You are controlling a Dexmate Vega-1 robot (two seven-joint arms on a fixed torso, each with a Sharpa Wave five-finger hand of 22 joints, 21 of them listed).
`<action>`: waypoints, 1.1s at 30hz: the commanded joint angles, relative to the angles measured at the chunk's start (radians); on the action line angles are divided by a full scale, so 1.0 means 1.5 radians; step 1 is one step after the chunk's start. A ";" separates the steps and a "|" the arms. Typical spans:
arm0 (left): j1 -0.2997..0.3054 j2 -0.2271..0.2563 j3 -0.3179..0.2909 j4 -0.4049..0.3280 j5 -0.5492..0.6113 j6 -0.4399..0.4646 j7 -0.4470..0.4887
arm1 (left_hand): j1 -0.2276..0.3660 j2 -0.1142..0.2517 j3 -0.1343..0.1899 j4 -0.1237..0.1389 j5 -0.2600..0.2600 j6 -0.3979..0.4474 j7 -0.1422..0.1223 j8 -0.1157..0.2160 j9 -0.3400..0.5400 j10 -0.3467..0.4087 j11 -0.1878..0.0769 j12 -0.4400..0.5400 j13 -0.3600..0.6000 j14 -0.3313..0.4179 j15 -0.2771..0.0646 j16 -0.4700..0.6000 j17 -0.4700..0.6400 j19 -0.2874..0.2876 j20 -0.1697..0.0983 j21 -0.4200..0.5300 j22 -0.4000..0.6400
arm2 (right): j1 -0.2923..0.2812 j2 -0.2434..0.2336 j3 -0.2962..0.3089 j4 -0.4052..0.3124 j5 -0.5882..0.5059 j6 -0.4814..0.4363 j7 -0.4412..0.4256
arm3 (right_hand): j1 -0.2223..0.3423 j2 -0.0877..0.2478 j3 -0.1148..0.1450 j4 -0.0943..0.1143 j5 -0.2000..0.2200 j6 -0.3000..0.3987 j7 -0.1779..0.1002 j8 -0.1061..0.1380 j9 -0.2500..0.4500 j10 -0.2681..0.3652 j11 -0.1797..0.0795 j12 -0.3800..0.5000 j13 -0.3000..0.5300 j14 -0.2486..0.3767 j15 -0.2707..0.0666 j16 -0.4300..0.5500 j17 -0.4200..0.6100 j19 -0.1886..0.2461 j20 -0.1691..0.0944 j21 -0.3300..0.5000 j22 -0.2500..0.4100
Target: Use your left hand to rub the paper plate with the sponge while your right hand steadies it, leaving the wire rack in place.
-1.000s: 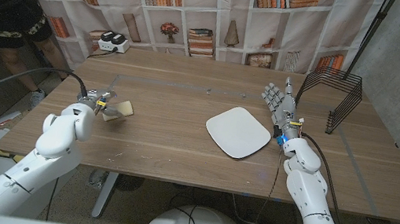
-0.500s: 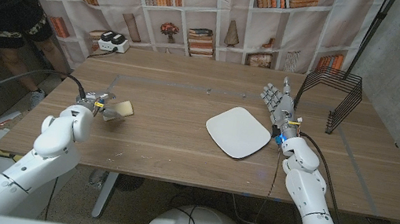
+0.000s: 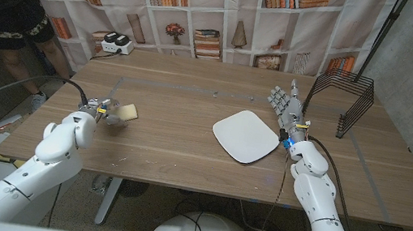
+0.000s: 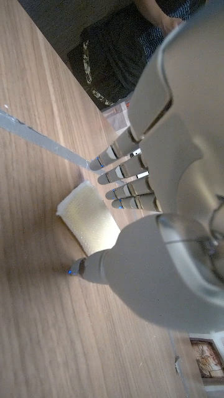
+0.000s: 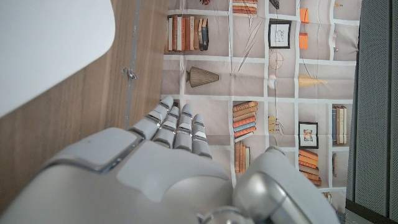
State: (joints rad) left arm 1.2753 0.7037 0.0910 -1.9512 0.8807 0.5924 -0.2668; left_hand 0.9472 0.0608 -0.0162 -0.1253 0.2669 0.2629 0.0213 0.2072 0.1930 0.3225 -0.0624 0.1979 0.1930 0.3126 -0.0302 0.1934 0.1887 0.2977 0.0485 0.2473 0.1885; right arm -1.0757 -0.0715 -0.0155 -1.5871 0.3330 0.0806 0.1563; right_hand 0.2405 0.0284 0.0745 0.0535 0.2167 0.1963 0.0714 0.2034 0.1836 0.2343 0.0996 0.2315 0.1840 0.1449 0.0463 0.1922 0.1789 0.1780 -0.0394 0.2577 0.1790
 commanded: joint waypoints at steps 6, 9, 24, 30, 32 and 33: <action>-0.018 -0.005 0.014 0.033 -0.039 -0.013 0.019 | 0.015 0.019 0.008 0.001 -0.001 0.017 0.006 0.005 0.004 0.014 0.004 0.007 0.003 0.044 0.001 0.019 0.007 0.067 0.004 0.027 0.006 | 0.003 0.002 -0.005 -0.001 -0.006 -0.007 -0.008 | 0.007 0.002 0.002 -0.005 -0.004 0.004 -0.001 -0.003 0.003 0.004 -0.002 -0.003 0.002 0.005 0.000 -0.001 0.004 0.008 -0.004 -0.005 0.002; -0.027 -0.006 0.024 0.040 -0.040 -0.012 0.021 | 0.027 0.028 0.012 -0.001 -0.001 0.030 0.008 0.009 0.004 0.029 -0.004 0.011 0.003 0.066 -0.001 0.025 0.010 0.096 0.000 0.040 0.009 | 0.003 0.003 -0.005 0.000 -0.006 -0.008 -0.009 | 0.007 0.002 0.003 -0.005 -0.004 0.004 -0.001 -0.003 0.003 0.004 -0.003 -0.003 0.002 0.004 0.000 -0.002 0.004 0.009 -0.004 -0.005 0.002; -0.034 -0.023 0.033 0.027 -0.020 0.027 0.067 | 0.132 0.083 0.082 -0.007 -0.015 0.188 -0.013 0.052 0.009 0.189 -0.015 0.042 0.007 0.242 -0.054 0.070 0.023 0.227 -0.043 0.112 0.016 | 0.003 0.004 0.000 0.006 0.000 -0.003 -0.006 | 0.010 0.003 0.003 -0.007 -0.005 0.004 -0.001 -0.003 0.003 0.005 -0.001 -0.004 0.002 0.005 0.000 -0.002 0.004 0.011 -0.004 -0.008 0.003; -0.025 -0.024 0.026 0.014 -0.013 0.028 0.090 | 0.150 0.086 0.104 -0.003 -0.022 0.223 -0.015 0.060 0.011 0.223 -0.017 0.047 0.008 0.265 -0.064 0.074 0.026 0.234 -0.050 0.123 0.016 | 0.005 0.005 0.001 0.009 0.001 0.001 -0.003 | 0.011 0.003 0.003 -0.008 -0.005 0.004 -0.001 -0.003 0.003 0.004 -0.002 -0.005 0.002 0.006 -0.001 -0.002 0.004 0.011 -0.005 -0.009 0.003; -0.022 -0.025 0.022 0.009 -0.010 0.028 0.097 | 0.150 0.086 0.106 -0.003 -0.022 0.226 -0.016 0.061 0.011 0.224 -0.017 0.047 0.008 0.267 -0.063 0.075 0.026 0.235 -0.050 0.124 0.016 | 0.005 0.005 0.001 0.009 0.002 0.003 -0.002 | 0.011 0.003 0.003 -0.008 -0.005 0.004 -0.001 -0.003 0.003 0.004 -0.002 -0.005 0.002 0.006 -0.001 -0.002 0.004 0.011 -0.005 -0.009 0.003; -0.021 -0.027 0.021 0.007 -0.008 0.031 0.100 | 0.151 0.086 0.107 -0.002 -0.023 0.226 -0.016 0.061 0.011 0.225 -0.017 0.047 0.008 0.269 -0.064 0.075 0.027 0.236 -0.051 0.125 0.016 | 0.005 0.005 0.001 0.009 0.002 0.003 -0.002 | 0.011 0.003 0.003 -0.008 -0.005 0.004 -0.001 -0.003 0.003 0.005 -0.002 -0.005 0.002 0.006 -0.001 -0.002 0.004 0.011 -0.005 -0.009 0.003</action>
State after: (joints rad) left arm 1.2310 0.6741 0.1388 -1.9116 0.8476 0.6276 -0.1757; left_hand 1.1699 0.1834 0.1333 -0.1283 0.2358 0.5895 -0.0046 0.2931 0.2084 0.6500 -0.0860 0.2629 0.2037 0.7096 -0.0698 0.3086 0.2323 0.6471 -0.0248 0.4299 0.2148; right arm -1.0708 -0.0662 -0.0167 -1.5789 0.3305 0.0738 0.1461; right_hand 0.2457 0.0336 0.0789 0.0466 0.2090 0.1963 0.0714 0.1993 0.1836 0.2343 0.0996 0.2236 0.1839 0.1450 0.0463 0.1922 0.1789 0.1890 -0.0358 0.2509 0.1790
